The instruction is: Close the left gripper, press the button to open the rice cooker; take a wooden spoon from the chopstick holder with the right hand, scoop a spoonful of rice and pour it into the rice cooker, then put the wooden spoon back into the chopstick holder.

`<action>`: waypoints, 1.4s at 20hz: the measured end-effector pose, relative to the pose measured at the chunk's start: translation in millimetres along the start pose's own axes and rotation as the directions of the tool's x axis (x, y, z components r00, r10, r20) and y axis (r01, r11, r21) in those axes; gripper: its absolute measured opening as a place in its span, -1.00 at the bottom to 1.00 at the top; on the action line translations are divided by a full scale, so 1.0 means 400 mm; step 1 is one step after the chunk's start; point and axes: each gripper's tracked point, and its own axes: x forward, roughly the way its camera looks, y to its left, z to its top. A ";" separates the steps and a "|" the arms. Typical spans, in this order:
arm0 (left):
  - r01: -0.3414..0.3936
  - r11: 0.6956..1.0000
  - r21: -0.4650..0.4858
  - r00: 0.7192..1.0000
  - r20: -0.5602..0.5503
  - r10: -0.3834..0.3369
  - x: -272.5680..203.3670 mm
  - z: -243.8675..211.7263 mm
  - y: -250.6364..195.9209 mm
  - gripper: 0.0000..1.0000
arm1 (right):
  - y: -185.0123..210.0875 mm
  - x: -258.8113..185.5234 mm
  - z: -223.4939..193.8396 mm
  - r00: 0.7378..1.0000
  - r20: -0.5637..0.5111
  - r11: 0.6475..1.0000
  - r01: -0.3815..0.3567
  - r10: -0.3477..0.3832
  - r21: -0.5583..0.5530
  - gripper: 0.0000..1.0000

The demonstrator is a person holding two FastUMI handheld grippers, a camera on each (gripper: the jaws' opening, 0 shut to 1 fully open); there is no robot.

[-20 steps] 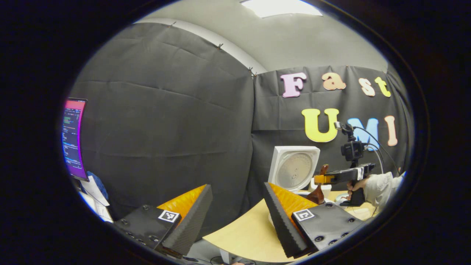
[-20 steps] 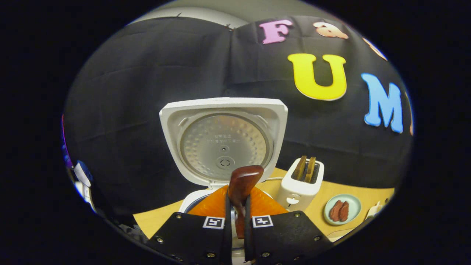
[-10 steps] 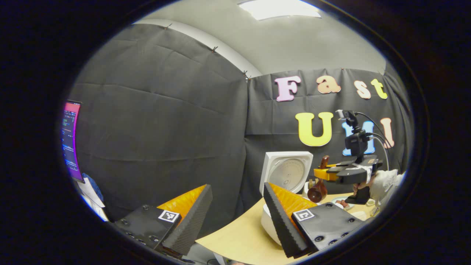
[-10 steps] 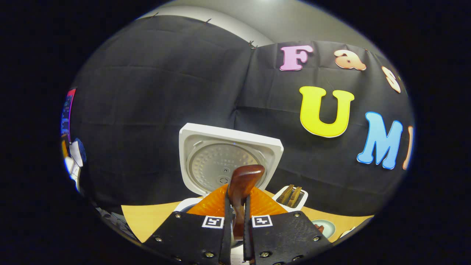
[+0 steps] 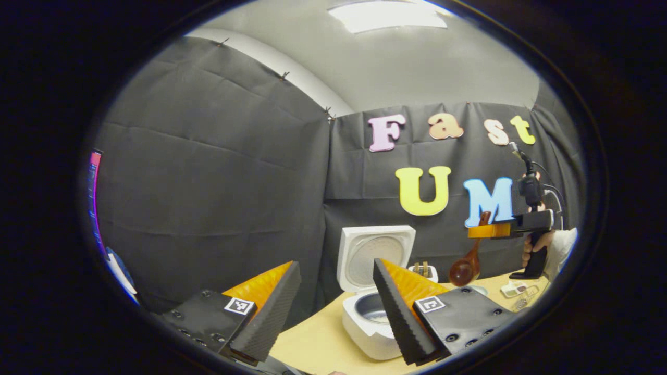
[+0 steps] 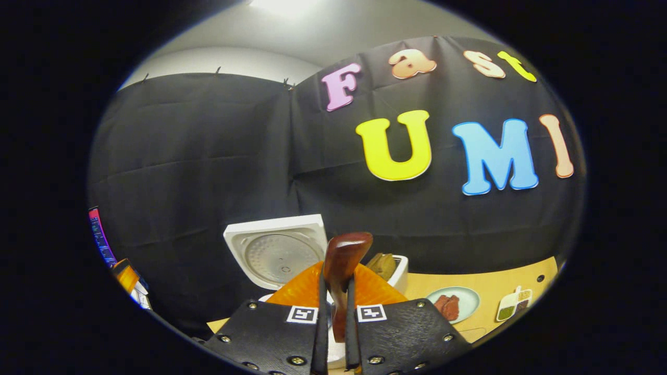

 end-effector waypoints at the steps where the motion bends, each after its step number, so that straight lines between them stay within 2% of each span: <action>1: 0.014 1.000 0.000 1.000 0.005 -0.014 0.008 0.008 -0.026 0.92 | -0.034 -0.021 0.006 1.000 0.001 1.000 0.025 -0.025 0.002 -0.74; 8: 0.110 0.994 -0.003 0.993 0.029 -0.110 0.035 0.038 -0.192 0.96 | -0.302 -0.181 -0.015 0.977 0.006 0.976 0.211 -0.212 0.049 -0.73; 16: 0.186 0.983 -0.004 0.982 0.031 -0.185 0.053 0.055 -0.350 0.96 | -0.581 -0.334 -0.102 0.912 -0.037 0.907 0.411 -0.409 0.090 -0.73; 23: 0.193 0.981 0.027 0.981 0.022 -0.193 0.037 0.068 -0.408 0.90 | -0.744 -0.397 -0.244 0.852 -0.108 0.848 0.522 -0.513 0.092 -0.73; 28: 0.165 0.985 0.058 0.986 0.017 -0.166 0.016 0.076 -0.407 0.92 | -0.810 -0.413 -0.343 0.822 -0.171 0.816 0.565 -0.543 0.124 -0.73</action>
